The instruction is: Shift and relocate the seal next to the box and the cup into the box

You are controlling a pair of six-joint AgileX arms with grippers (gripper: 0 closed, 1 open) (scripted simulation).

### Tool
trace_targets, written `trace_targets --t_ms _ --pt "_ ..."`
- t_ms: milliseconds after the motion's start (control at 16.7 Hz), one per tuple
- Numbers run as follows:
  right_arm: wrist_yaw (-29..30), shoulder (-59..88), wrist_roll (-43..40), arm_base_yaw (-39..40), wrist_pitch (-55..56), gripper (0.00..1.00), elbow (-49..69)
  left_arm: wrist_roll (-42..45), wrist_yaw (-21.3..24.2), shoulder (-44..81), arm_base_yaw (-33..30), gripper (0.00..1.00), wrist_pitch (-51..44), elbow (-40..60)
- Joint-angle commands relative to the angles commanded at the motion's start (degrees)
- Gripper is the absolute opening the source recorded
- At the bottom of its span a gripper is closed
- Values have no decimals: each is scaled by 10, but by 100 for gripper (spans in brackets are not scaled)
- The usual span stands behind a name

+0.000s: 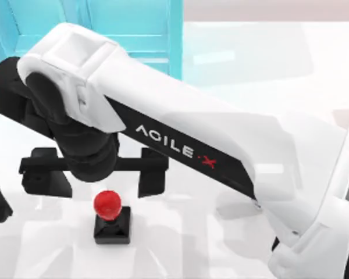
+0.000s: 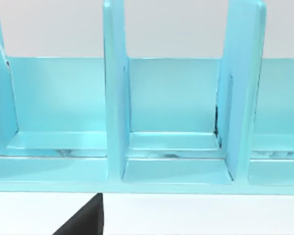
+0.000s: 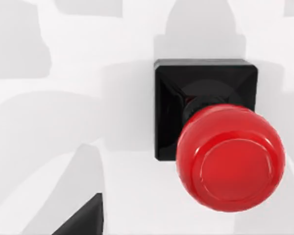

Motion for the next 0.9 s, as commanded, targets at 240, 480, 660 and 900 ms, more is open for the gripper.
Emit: trace_targets --t_ms 240,480,660,900 --pt "0 -4 -3 -3 23 100 -24 0 0 0 0 100 0 0" --pt "-1 -21 -6 -6 110 100 -131 0 0 0 0 100 0 0" --pt "-1 -34 -7 -7 182 100 -219 0 0 0 0 100 0 0" --pt "-1 -39 -7 -7 218 100 -256 0 0 0 0 100 0 0"
